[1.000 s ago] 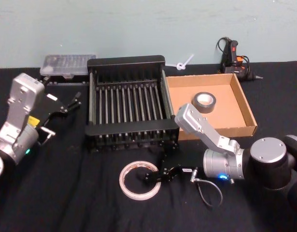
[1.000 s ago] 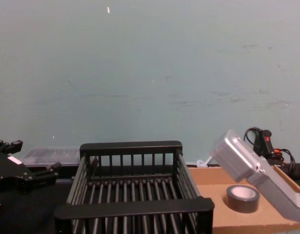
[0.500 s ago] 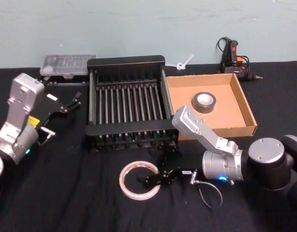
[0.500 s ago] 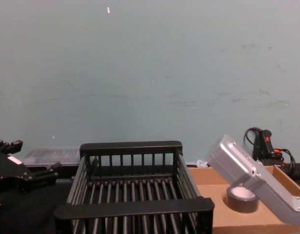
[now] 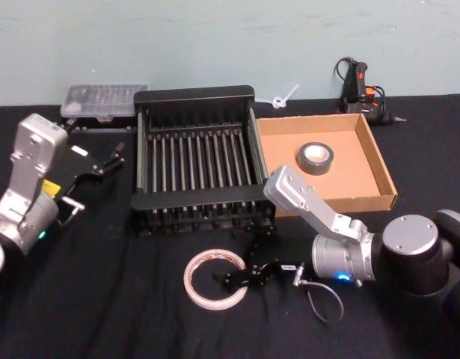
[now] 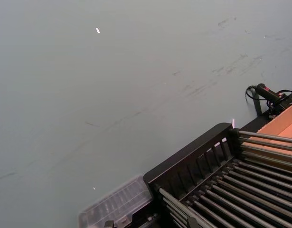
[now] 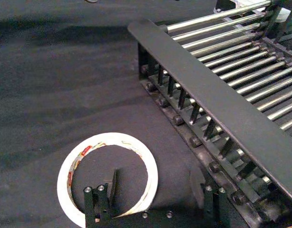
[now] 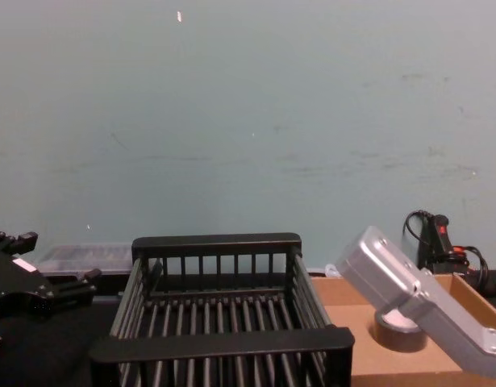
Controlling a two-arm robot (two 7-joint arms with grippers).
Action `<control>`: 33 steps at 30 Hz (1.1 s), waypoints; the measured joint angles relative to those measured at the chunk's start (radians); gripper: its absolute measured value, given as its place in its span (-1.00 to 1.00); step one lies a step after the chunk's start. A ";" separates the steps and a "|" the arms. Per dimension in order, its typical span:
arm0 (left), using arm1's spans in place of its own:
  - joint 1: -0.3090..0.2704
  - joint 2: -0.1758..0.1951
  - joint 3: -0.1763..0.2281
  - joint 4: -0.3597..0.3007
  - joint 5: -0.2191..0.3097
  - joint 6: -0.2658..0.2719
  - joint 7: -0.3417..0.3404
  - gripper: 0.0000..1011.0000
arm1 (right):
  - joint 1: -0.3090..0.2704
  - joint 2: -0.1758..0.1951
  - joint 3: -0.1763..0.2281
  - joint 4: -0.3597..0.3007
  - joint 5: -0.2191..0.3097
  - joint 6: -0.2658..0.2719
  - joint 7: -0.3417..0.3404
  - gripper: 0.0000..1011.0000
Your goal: Pick up the white tape and place it into the black box , Pick up the silver tape and place it into the brown box.
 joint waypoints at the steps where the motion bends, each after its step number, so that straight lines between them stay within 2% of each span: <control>1: 0.000 0.000 0.000 0.000 0.000 0.000 0.000 0.98 | -0.002 0.000 0.001 -0.003 -0.003 0.000 -0.005 0.98; 13: 0.000 0.000 0.000 0.000 0.000 0.000 0.000 0.98 | -0.002 0.000 0.002 -0.002 -0.002 -0.001 -0.004 0.98; 19: 0.000 0.000 0.000 0.000 0.000 0.000 0.000 0.98 | -0.002 0.000 0.002 -0.002 -0.002 -0.001 -0.003 0.74; 33: 0.000 0.000 0.000 0.000 0.000 0.000 0.000 0.98 | -0.001 0.000 0.002 -0.001 0.000 -0.001 -0.001 -0.12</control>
